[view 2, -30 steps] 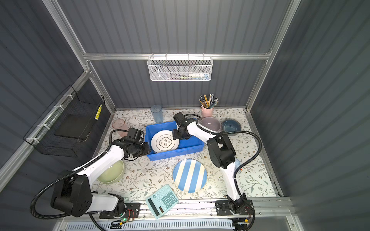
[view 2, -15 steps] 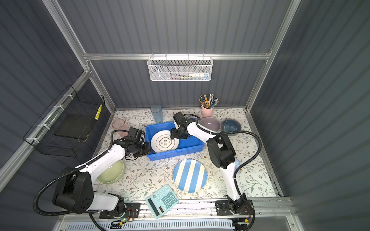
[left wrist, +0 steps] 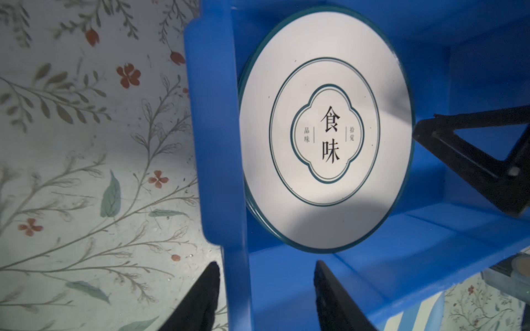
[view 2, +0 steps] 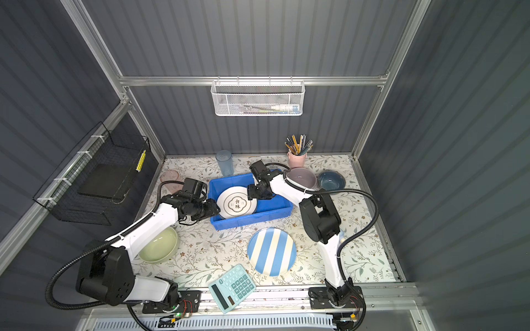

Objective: Place the mixed dishes into the plastic bin
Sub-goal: 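Move both grippers back to the blue-and-white striped plate on the table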

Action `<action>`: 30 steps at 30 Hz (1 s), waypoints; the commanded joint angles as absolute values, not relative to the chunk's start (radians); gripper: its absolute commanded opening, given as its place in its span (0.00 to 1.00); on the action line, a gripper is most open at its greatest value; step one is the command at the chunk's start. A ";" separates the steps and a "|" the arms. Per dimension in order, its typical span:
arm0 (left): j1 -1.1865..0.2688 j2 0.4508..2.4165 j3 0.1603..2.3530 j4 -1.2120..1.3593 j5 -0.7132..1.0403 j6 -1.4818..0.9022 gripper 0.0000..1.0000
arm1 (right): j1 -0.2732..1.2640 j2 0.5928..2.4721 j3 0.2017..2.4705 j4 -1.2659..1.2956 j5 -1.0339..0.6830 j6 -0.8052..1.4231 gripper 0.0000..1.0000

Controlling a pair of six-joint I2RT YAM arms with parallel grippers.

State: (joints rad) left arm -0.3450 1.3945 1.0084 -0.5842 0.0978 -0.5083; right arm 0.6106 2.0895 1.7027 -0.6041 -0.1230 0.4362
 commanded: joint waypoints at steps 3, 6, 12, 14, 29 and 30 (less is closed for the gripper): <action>-0.347 1.325 1.082 -0.708 0.147 -0.391 0.65 | 0.601 1.884 1.624 -0.642 -0.103 0.387 0.70; -0.348 1.282 1.074 -0.705 0.242 -0.340 0.67 | 0.601 1.758 1.517 -0.629 -0.100 0.392 0.71; -0.415 1.201 1.064 -0.760 0.229 -0.268 0.76 | 0.601 1.494 1.256 -0.599 -0.110 0.424 0.71; -0.479 1.191 1.059 -0.760 0.201 -0.272 0.76 | 0.600 1.418 1.188 -0.605 -0.114 0.434 0.71; -0.801 1.268 0.933 -0.596 0.152 -0.372 0.61 | 0.590 1.009 0.786 -0.706 -0.029 0.598 0.67; -0.814 1.279 0.930 -0.589 0.148 -0.380 0.60 | 0.590 1.000 0.767 -0.702 -0.035 0.610 0.66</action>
